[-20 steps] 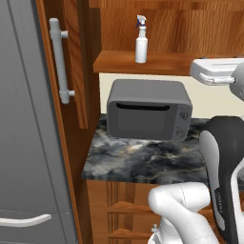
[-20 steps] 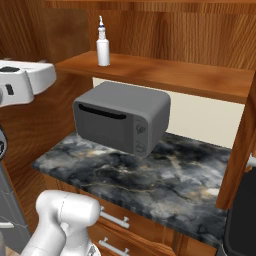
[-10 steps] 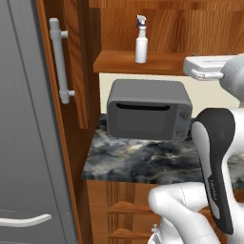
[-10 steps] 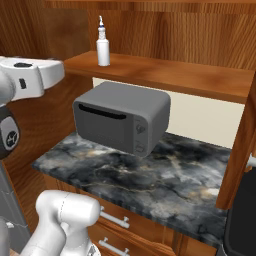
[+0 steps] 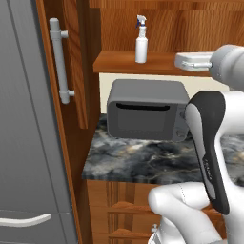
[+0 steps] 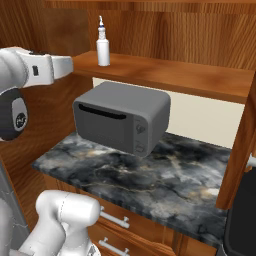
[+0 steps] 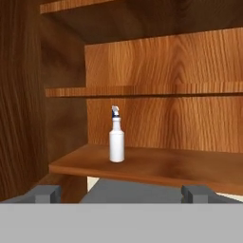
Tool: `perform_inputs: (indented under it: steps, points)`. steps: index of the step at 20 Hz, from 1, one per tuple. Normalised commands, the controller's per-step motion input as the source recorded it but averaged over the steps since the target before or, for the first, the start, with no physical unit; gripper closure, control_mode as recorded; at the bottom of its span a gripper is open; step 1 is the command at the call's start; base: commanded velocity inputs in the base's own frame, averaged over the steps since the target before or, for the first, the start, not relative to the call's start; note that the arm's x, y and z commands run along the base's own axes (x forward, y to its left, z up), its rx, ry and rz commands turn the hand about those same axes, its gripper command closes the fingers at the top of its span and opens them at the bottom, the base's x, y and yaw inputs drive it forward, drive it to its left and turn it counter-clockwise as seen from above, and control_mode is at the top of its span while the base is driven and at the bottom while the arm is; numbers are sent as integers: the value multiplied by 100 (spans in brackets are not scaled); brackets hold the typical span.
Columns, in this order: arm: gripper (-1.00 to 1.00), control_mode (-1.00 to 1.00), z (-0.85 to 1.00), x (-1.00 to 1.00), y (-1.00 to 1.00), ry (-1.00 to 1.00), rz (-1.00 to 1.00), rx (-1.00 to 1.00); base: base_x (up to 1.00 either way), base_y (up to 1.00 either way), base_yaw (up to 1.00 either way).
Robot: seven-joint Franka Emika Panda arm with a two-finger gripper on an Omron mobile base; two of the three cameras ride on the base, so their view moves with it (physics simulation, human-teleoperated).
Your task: Move the cutting board and knife to the sink. Then move spray from the cabinet to the counter.
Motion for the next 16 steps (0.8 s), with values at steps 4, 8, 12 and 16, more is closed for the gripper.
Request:
perform_inputs:
  steps: [4,8,12,16]
  points:
    - [-100,-100,0,31,1,8,0,0,0,0,0]
    - [-100,-100,0,22,1,5,0,0,0,0,0]
    - [-100,-100,-13,2,0,0,0,0,0,0,0]
    - [-100,-100,-24,2,0,0,0,0,0,0,0]
